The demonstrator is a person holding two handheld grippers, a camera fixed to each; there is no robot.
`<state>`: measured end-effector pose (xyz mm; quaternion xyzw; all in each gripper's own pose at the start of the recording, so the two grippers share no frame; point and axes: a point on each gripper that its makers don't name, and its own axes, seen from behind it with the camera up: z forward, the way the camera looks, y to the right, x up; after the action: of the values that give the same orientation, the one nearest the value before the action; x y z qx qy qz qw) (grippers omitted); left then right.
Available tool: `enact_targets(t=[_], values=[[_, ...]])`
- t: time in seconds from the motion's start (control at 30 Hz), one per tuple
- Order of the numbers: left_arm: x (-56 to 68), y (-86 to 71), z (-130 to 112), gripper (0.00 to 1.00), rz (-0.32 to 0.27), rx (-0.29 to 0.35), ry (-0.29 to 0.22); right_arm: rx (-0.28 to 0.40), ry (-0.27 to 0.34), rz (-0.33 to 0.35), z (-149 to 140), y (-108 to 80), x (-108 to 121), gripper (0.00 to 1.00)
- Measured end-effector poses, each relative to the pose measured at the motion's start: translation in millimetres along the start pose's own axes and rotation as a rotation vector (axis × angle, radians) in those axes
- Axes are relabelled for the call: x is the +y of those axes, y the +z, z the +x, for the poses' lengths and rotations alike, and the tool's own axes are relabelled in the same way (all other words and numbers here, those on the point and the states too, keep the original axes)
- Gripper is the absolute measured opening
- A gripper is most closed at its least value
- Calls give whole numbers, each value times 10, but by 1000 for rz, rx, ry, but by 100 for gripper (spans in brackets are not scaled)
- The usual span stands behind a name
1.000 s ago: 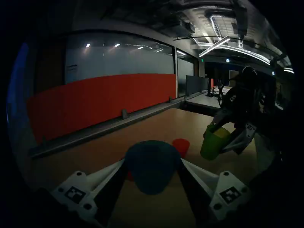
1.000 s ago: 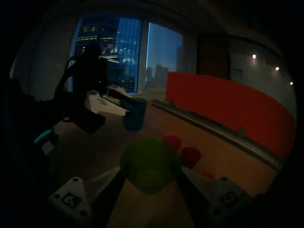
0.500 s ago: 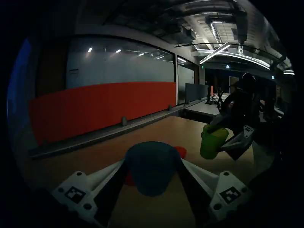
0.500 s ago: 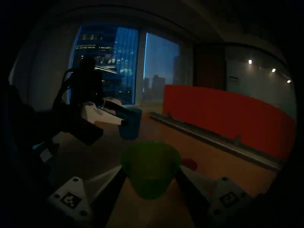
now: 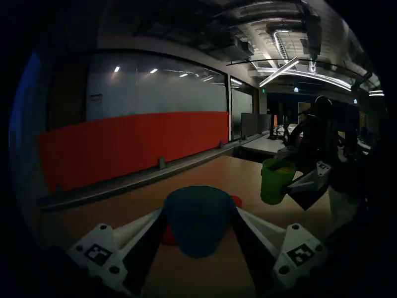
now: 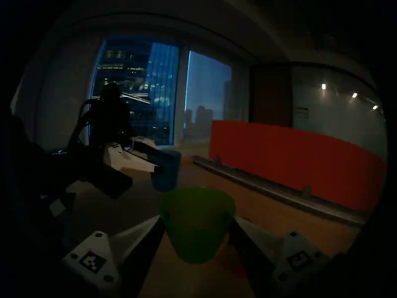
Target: Pour water
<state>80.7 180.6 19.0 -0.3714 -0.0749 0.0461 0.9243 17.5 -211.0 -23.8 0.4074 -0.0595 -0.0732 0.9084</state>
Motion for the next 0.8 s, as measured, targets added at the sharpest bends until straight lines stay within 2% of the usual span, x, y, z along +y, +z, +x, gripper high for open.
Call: enact_targets(t=[0.5,0.8], values=[[2,-34,79,86,3,21,23,14,-5,2,35,-8,-5,99],[85,-73,238,86,-3,64,69,21,14,15,41,-2,-13,99]])
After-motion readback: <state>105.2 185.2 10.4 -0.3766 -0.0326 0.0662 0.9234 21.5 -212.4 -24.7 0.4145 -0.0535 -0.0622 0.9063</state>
